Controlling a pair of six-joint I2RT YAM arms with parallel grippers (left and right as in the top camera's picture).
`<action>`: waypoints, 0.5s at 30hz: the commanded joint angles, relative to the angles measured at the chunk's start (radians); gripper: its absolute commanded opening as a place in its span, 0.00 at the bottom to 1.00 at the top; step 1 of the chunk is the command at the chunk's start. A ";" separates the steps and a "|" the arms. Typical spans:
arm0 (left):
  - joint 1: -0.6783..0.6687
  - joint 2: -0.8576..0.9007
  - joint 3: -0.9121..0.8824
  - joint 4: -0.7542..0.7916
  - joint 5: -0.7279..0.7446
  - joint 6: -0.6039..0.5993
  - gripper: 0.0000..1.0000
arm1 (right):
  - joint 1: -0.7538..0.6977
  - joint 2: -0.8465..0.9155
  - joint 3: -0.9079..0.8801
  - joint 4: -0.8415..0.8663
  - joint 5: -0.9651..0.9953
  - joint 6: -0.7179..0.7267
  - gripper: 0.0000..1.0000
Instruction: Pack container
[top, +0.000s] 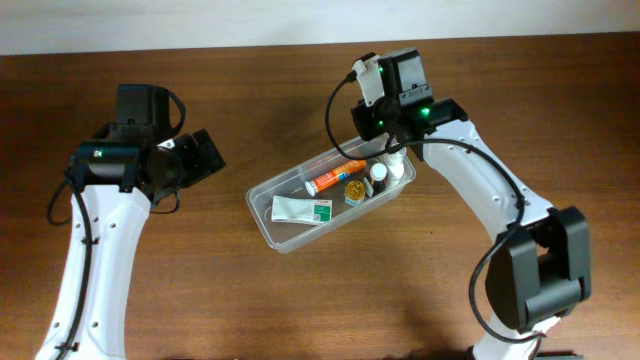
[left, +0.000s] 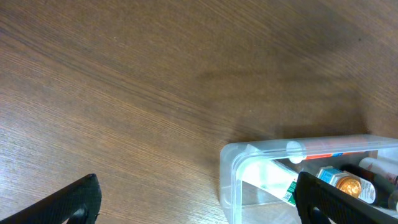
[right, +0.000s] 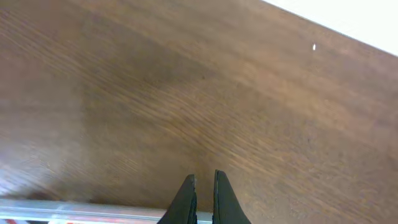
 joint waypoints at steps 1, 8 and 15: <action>0.004 -0.017 -0.007 -0.001 0.007 -0.005 0.99 | 0.004 0.058 0.017 -0.026 0.043 -0.012 0.04; 0.004 -0.017 -0.007 -0.001 0.007 -0.005 0.99 | 0.003 0.077 0.017 -0.061 0.043 -0.012 0.04; 0.004 -0.017 -0.007 -0.001 0.007 -0.005 0.99 | 0.003 0.077 0.017 -0.173 0.050 -0.012 0.04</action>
